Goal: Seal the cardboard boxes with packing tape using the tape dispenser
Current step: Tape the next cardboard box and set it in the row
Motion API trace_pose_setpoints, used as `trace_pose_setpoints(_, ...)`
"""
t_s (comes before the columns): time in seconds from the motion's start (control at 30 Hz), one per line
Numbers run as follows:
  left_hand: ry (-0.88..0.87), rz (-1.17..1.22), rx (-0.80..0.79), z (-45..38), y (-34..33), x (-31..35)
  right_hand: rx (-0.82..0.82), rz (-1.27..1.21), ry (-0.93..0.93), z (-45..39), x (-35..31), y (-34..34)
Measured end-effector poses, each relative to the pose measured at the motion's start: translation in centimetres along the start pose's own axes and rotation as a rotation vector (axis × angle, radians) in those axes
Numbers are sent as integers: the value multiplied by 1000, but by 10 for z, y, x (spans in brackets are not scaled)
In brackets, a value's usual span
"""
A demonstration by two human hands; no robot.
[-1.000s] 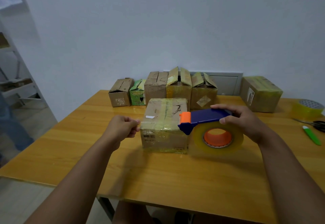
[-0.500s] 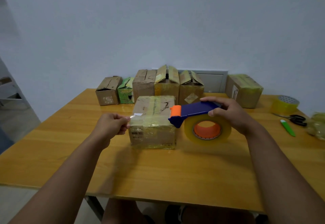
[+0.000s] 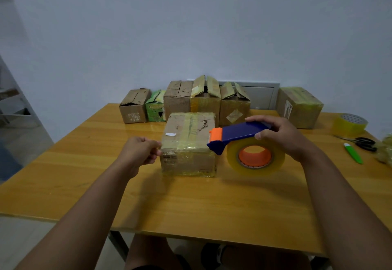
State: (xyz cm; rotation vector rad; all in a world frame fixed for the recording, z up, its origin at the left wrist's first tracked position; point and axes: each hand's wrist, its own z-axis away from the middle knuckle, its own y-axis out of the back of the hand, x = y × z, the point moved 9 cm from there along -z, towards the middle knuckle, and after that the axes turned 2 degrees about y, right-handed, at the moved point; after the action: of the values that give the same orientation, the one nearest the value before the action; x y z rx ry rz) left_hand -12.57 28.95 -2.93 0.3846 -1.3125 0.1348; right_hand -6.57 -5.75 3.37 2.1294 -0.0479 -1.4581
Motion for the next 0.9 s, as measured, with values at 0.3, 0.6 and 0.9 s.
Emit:
trace_pose_setpoints(0.3, 104, -37, -80, -5, -2, -12, -25, -43, -28, 2, 15, -8)
trace_pose_setpoints(0.6, -324, -533, 252, 11, 6, 9, 15, -126, -46, 14, 36, -14)
trace_pose_setpoints(0.9, -1072, -1154, 252, 42, -69, 20, 68, -179, -70, 22, 33, -28)
